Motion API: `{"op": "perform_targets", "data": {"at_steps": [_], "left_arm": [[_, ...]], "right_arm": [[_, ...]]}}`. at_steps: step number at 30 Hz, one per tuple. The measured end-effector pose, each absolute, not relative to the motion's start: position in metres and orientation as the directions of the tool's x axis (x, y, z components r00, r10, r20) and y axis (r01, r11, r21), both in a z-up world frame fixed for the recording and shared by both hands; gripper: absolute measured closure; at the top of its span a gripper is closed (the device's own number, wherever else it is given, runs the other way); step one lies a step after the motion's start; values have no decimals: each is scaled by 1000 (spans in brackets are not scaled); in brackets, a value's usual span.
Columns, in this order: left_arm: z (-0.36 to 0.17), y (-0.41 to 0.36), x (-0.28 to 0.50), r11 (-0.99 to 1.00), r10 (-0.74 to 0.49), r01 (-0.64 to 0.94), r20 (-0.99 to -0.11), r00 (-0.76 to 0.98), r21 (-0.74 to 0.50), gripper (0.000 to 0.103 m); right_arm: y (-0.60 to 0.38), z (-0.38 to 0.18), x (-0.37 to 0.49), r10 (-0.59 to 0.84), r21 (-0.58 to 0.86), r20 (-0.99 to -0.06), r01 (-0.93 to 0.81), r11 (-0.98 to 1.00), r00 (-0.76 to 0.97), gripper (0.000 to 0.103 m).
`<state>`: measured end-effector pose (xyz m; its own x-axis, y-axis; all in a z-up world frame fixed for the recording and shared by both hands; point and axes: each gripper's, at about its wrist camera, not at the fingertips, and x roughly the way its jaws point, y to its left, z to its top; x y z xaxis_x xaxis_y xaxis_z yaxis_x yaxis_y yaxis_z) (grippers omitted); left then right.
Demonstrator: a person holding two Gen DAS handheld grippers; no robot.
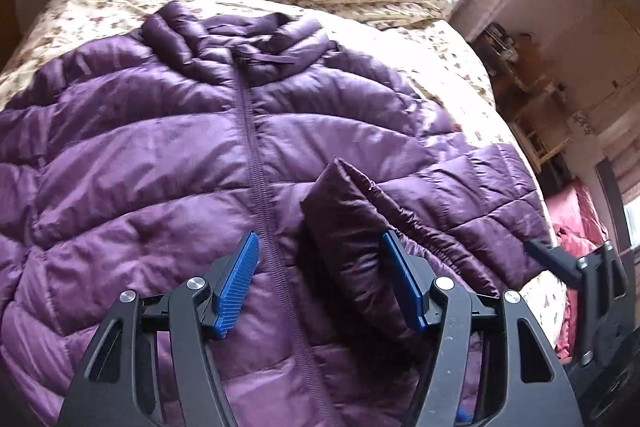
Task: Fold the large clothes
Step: 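Release the sleeve with the right tool while the left tool grasps the other sleeve cuff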
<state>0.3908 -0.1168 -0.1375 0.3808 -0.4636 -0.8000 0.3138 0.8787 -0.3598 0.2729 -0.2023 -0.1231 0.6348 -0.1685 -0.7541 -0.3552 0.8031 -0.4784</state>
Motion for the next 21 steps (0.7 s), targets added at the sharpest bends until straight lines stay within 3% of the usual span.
{"op": "perform_targets", "data": {"at_steps": [6,10,14,16,18,21], "left_arm": [[-129,-64,389,938,-345,153,-793,502,-311,39],[-121,-32,382,956,-264,40,-787,558,-292,39],[-117,-24,375,919,-352,43,-765,539,-393,39],[-117,-30,375,889,-415,55,-749,517,-454,29],[-115,-41,374,868,-456,71,-734,503,-491,26],[-116,-69,375,882,-453,119,-754,475,-455,26]], "right_arm": [[-244,-92,290,-116,-240,-796,-134,961,594,2],[-256,-77,293,-271,-227,-741,150,962,614,2],[-258,-75,297,-318,-201,-731,255,946,604,2],[-257,-76,297,-350,-222,-716,279,934,604,2],[-260,-80,294,-350,-220,-721,282,934,598,2],[-273,-84,293,-355,-203,-722,308,930,595,2]]}}
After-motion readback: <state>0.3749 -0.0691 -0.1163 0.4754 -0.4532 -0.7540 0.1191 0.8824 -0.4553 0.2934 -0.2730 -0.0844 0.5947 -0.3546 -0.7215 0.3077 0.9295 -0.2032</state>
